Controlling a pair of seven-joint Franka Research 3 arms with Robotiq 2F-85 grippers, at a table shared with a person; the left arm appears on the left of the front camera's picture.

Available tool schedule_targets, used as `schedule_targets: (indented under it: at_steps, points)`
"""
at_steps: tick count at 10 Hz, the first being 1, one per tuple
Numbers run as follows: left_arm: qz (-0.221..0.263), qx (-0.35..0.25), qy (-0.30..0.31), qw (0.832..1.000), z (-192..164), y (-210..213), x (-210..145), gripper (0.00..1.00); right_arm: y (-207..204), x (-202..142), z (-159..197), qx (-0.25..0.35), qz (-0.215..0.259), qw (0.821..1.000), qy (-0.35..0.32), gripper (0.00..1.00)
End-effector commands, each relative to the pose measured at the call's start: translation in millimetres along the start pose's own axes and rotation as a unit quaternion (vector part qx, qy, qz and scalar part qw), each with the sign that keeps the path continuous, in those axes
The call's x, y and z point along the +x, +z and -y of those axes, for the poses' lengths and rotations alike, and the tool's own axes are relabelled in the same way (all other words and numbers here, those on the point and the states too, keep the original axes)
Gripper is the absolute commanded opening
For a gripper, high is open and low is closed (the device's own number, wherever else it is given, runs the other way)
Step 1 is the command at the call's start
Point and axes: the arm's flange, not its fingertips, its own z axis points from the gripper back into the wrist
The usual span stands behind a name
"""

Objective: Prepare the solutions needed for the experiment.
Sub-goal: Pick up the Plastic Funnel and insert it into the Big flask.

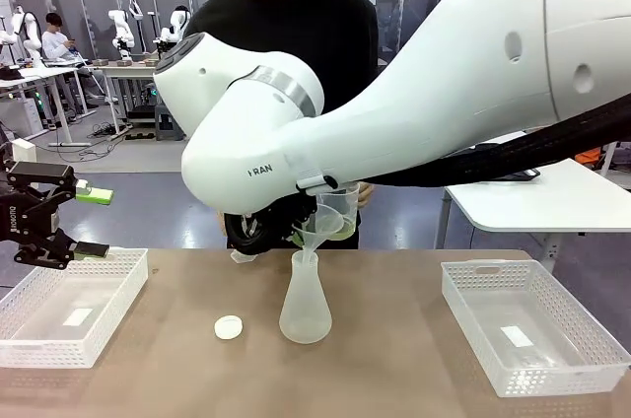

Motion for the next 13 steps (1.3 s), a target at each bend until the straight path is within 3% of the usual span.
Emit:
schedule_targets:
  at_steps: [1,4,6,10,13]
  points:
    - [0.001,-0.011,0.0,1.0,1.5,-1.6,1.7,1.0,-3.0,10.6,-1.7,0.003,0.008,1.0,0.011,0.07]
    - [0.001,-0.011,0.0,1.0,1.5,-1.6,1.7,1.0,-15.7,16.7,-11.2,0.001,-0.004,1.0,0.028,0.07]
    - [0.001,-0.011,0.0,1.0,1.5,-1.6,1.7,1.0,-22.1,18.5,-13.6,-0.039,-0.022,0.998,0.036,0.09]
    - [0.001,-0.011,0.0,1.0,1.5,-1.6,1.7,1.0,-14.2,13.1,-6.2,-0.039,-0.007,0.999,0.027,0.35]
    - [0.001,-0.011,0.0,1.0,1.5,-1.6,1.7,1.0,7.7,9.9,4.3,-0.025,0.018,1.0,0.003,0.35]
